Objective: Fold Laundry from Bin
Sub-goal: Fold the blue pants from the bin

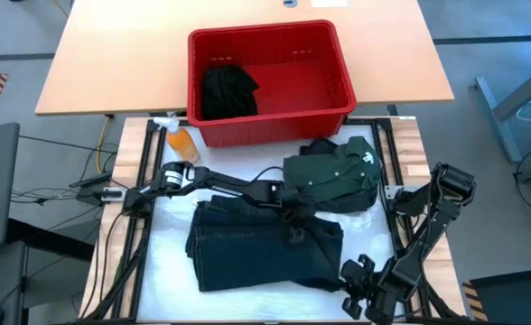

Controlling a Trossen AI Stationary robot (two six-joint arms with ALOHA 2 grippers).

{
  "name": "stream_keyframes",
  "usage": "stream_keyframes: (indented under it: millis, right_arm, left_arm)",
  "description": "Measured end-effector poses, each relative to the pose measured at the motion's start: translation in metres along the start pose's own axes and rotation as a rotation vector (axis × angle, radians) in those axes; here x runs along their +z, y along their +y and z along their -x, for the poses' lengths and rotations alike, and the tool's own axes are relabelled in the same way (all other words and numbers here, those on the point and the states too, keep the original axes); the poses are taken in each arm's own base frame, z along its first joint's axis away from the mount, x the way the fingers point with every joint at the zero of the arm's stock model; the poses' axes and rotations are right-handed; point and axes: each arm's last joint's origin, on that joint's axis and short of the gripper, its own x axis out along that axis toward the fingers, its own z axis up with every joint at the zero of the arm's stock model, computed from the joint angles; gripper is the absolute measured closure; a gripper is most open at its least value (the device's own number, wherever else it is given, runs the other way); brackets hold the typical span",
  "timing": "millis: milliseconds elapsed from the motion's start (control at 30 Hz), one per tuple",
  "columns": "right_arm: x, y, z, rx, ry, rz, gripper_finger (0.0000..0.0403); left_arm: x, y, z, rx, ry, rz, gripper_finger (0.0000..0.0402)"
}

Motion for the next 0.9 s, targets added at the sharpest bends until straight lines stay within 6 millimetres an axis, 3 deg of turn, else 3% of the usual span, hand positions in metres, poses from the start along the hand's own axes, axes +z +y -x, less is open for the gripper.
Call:
stream_keyframes:
  millis: [267,533,600,700,900]
  right_arm:
    - [0.012,0.021,-0.001,0.181,-0.051,-0.099,0.0359]
    - [0.010,0.029,0.001,0.265,0.070,-0.246,0.0352]
    - [0.008,0.039,0.007,0.353,0.132,-0.261,0.0347]
    - [0.005,0.041,0.009,0.376,0.163,-0.253,0.0331]
    - [0.008,0.038,0.018,0.376,0.151,-0.214,0.0281]
  left_arm:
    - [0.001,0.003,0.001,0.004,-0.001,0.026,0.0401]
    - [0.001,0.004,0.001,0.007,0.001,0.027,0.0401]
    - [0.000,0.011,0.002,0.084,-0.001,0.037,0.0401]
    - [0.001,0.019,0.003,0.132,-0.008,0.047,0.0401]
    - [0.000,0.015,0.002,-0.013,0.027,0.023,0.0393]
